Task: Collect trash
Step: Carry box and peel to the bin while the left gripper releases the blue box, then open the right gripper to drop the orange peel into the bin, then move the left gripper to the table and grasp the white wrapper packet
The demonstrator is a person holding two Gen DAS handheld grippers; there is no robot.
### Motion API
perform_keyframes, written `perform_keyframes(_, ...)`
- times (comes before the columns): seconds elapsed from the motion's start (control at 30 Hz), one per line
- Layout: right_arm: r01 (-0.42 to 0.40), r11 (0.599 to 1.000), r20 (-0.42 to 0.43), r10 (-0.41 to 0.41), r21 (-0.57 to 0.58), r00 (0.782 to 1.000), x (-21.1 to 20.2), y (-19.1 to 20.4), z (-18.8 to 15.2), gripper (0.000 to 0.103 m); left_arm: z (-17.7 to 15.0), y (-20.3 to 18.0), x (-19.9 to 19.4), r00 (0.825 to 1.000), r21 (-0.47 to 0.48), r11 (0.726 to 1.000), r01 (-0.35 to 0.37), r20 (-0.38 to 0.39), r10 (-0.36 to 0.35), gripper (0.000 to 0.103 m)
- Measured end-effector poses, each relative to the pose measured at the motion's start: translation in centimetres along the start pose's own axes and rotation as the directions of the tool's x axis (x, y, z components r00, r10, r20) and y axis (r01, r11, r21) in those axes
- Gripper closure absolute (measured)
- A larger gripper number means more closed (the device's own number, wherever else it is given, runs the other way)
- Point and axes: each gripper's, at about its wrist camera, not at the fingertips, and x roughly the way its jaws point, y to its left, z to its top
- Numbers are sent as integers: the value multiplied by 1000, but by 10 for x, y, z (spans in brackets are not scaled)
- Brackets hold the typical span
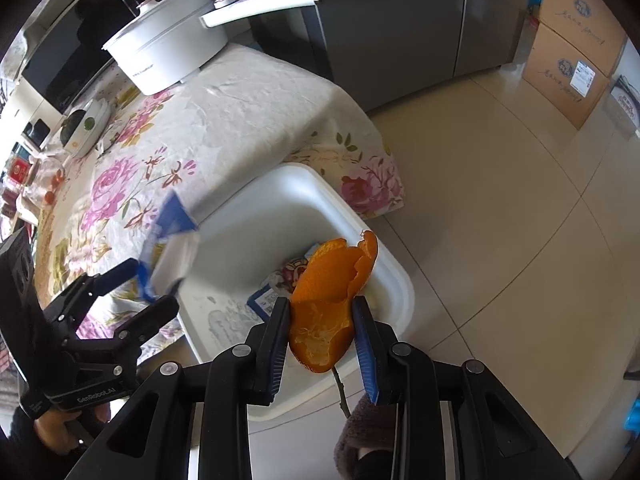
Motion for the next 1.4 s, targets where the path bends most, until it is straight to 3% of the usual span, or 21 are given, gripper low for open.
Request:
perform_keyframes(0.2,6,1000,-10,-6,3,1000,4,-1,1,71,-1,15,-25,998,6,998,-65,18,65,5)
perform_keyframes(0.5,-18,1000,1,18,-17,1000,5,23,4,68,-11,63,-51,993,-117,986,-122,-6,122,5)
perform_keyframes(0.53,-22,1000,7,22,-15,1000,4,25,5,66,-12,65,-54,991,-122,984,-130,-6,130,5)
perform_keyframes(0.63,-41,999,23,41,0,999,2,29,7,35,-16,75,-61,988,-137,979,-154,-5,155,4)
perform_keyframes(0.67,-51,999,27,51,4,998,1,31,7,32,-17,79,-63,987,-144,976,-161,-7,162,4)
perform_keyframes(1.13,-53,998,23,54,-32,998,4,60,8,31,-28,114,-90,980,-237,952,-193,5,199,2)
perform_keyframes(1.4,-62,995,72,67,-78,995,-6,84,18,19,-24,158,-111,971,-341,915,-214,24,236,1)
